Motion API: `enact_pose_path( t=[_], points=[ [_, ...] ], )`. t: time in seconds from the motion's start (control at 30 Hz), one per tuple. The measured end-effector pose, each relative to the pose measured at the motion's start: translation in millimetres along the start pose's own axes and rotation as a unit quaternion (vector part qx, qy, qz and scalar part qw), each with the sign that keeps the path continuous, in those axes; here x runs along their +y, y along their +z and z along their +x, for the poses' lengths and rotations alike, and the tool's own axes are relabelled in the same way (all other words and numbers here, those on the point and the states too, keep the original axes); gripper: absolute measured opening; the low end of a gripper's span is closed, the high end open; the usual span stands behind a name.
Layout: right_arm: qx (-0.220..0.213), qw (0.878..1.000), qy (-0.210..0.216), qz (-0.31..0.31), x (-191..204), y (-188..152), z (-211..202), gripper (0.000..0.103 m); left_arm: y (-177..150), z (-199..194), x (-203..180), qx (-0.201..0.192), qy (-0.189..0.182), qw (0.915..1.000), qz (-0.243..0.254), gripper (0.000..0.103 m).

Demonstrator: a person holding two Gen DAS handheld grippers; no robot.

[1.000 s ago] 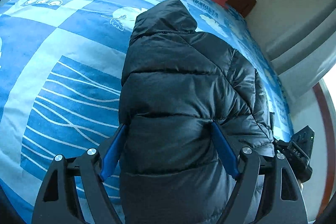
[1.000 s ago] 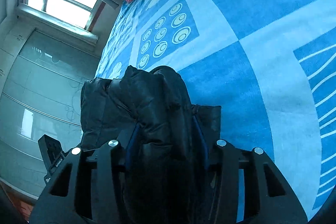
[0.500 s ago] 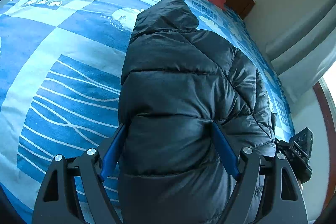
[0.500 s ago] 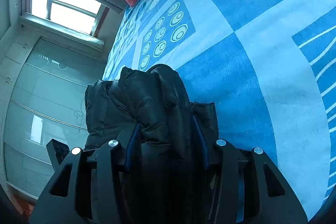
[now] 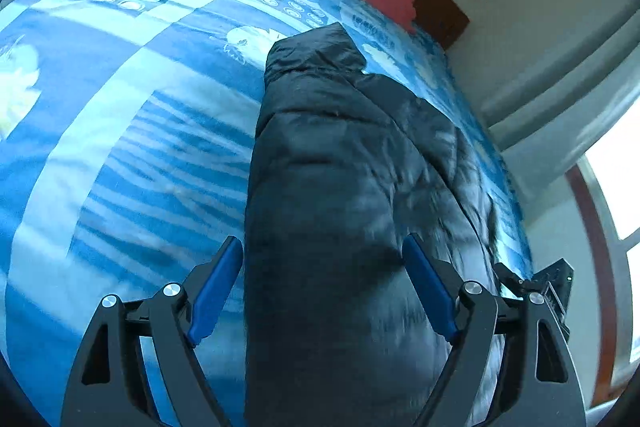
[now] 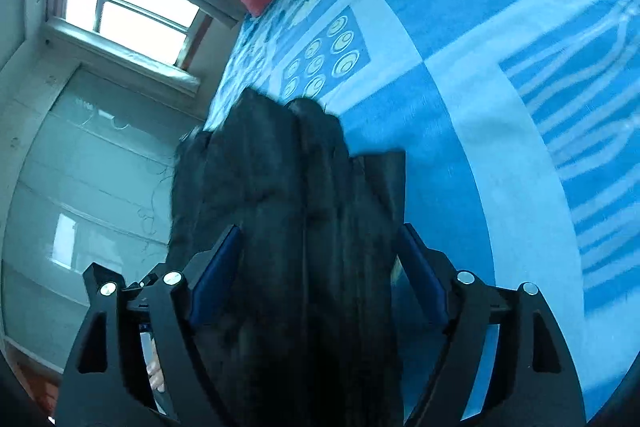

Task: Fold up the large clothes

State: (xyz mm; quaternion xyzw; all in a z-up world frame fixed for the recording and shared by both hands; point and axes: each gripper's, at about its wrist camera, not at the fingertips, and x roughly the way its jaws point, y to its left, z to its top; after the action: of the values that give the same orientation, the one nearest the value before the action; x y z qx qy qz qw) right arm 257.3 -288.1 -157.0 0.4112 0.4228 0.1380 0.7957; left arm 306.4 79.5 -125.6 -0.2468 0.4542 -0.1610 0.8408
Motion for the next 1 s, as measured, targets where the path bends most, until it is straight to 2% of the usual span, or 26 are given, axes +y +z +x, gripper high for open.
enact_pose_path(
  t=[0.2,0.27,0.37,0.53,0.77,1.0],
  points=[
    [0.023,1.000,0.009,0.004,-8,-33,-1,0.082,-33,-3,2,0.021,-0.033,0.9992,-0.004,0.083],
    [0.028,0.999,0.025,0.025,-12,-35,3,0.063,-36,-1,0,0.015,-0.023,0.9996,0.003,0.079],
    [0.023,0.999,0.024,0.030,-12,-35,3,0.057,-38,1,-7,0.009,-0.008,0.9998,0.012,0.077],
    [0.012,0.999,0.028,0.035,-11,-42,0,0.057,-42,0,-11,0.001,0.005,0.9999,0.015,0.078],
    [-0.005,0.998,0.039,0.054,-17,-50,-13,0.065,-49,-9,-11,-0.004,0.024,0.9996,0.017,0.079],
    [-0.013,0.997,0.040,0.061,-19,-58,-27,0.065,-54,-15,-10,-0.004,0.031,0.9994,0.012,0.078]
  ],
)
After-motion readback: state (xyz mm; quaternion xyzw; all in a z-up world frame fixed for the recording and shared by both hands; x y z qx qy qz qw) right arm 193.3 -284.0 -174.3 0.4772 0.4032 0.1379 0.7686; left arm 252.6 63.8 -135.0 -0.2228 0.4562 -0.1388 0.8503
